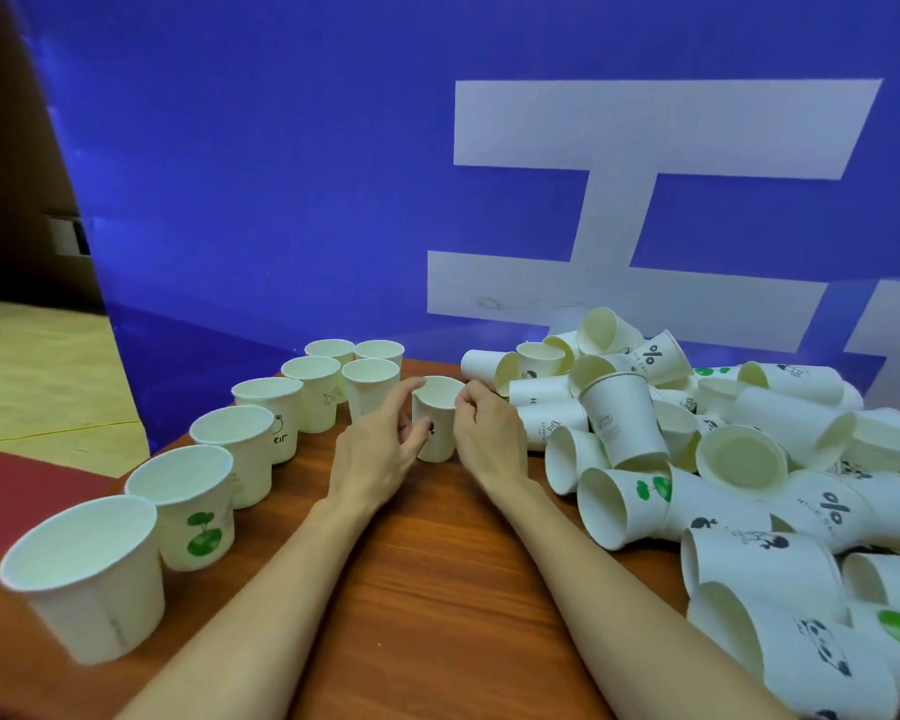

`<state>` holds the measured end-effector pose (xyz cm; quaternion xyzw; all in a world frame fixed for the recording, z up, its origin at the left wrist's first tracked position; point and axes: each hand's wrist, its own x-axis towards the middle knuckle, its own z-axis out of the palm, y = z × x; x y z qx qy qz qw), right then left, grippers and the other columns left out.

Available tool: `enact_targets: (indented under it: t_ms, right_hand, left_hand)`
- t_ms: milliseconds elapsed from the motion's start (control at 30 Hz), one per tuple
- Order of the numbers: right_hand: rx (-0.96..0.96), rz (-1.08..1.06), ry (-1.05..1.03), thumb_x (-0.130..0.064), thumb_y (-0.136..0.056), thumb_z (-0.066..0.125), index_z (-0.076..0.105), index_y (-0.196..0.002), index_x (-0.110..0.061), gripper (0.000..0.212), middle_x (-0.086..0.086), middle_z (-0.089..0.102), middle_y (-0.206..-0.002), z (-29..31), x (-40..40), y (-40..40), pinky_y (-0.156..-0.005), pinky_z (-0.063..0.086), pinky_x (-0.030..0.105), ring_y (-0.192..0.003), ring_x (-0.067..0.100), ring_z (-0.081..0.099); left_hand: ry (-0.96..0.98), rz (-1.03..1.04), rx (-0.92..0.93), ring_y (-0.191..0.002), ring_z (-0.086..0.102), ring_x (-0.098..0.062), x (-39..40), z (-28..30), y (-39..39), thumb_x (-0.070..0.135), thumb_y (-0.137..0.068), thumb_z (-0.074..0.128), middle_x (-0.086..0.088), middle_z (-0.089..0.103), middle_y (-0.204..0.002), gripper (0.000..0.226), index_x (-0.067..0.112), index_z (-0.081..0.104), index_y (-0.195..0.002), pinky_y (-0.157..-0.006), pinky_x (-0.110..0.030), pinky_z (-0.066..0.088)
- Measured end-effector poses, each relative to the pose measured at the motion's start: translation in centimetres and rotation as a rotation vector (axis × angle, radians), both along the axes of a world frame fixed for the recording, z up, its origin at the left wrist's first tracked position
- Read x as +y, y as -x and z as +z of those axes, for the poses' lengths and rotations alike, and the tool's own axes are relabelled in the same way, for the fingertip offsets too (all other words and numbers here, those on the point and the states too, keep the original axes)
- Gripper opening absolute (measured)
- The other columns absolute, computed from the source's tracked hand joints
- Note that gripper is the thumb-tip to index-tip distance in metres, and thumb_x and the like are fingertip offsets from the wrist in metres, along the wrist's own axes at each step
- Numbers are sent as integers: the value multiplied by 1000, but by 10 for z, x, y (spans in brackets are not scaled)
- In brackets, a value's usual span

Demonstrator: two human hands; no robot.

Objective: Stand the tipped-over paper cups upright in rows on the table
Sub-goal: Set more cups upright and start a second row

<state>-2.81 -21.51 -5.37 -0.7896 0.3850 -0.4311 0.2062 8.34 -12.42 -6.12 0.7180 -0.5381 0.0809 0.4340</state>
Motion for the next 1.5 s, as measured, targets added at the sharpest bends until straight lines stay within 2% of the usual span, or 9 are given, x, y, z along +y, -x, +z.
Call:
enact_targets:
  t_ms: [167,300,400,700,833,933,1133,1300,1500]
  right_hand:
    - [-178,117,-90,-12,-91,45,57,-80,-20,18,-5,61,-77,-5,-2,0,-66,44,33,-74,14,54]
    - [-202,99,-121,-11,-92,43,60,-125,-26,40,-6,66,-103,-8,-4,4,-81,46,30,-91,12,58]
    - [-134,73,-190,-11,-92,41,50,-136,-23,47,-5,60,-80,-11,-7,5,-73,45,33,-74,9,55]
    - [138,99,-218,-19,-91,43,56,-122,-29,35,-10,63,-78,-18,-10,3,-62,42,30,-75,6,58]
    - [166,100,-215,-23,-93,43,59,-118,-31,31,-11,66,-85,-18,-10,3,-63,42,29,-76,6,57]
    - [185,141,-193,-26,-94,43,61,-115,-32,28,-9,68,-98,-18,-9,3,-66,41,30,-86,13,59]
    - [229,229,-149,-27,-87,42,66,-108,-43,36,-12,71,-82,-18,-5,2,-75,53,36,-81,14,64]
    - [257,273,-133,-25,-89,45,70,-109,-44,37,-12,73,-87,-17,-3,2,-75,51,31,-83,11,63]
    - [223,224,-162,-21,-90,47,66,-116,-38,36,-9,70,-84,-18,-7,3,-85,53,36,-84,8,64]
  left_hand:
    - [-5,4,-51,-63,54,-4,-2,0,-6,45,-92,56,11,54,-65,28,40,57,-120,-57,-21,40]
    - [1,-9,-34,-69,58,-6,0,4,-6,44,-89,62,11,63,-72,13,34,66,-95,-61,-27,49]
    - [-35,-7,-67,-73,61,-6,6,12,-3,43,-88,64,13,66,-75,15,31,70,-92,-65,-28,52]
    - [-1,76,-189,-80,48,-5,22,23,-1,47,-80,69,15,54,-87,26,32,68,-102,-61,-14,34]
    - [-16,52,-298,-98,43,-13,18,22,4,45,-81,70,8,53,-101,26,31,71,-102,-79,-28,44]
    - [-61,40,-327,-102,41,-12,17,22,6,45,-84,68,12,63,-109,25,31,70,-105,-87,-28,34]
    - [-11,69,-202,-95,38,-7,22,26,-1,43,-82,70,22,59,-89,33,37,66,-114,-78,-22,19]
    - [-29,5,-164,-84,49,3,26,30,-3,38,-79,74,14,70,-88,36,37,68,-115,-87,-23,33]
    - [-108,75,-139,-76,64,-5,33,36,-16,31,-80,70,9,73,-90,30,36,72,-109,-73,-24,52]
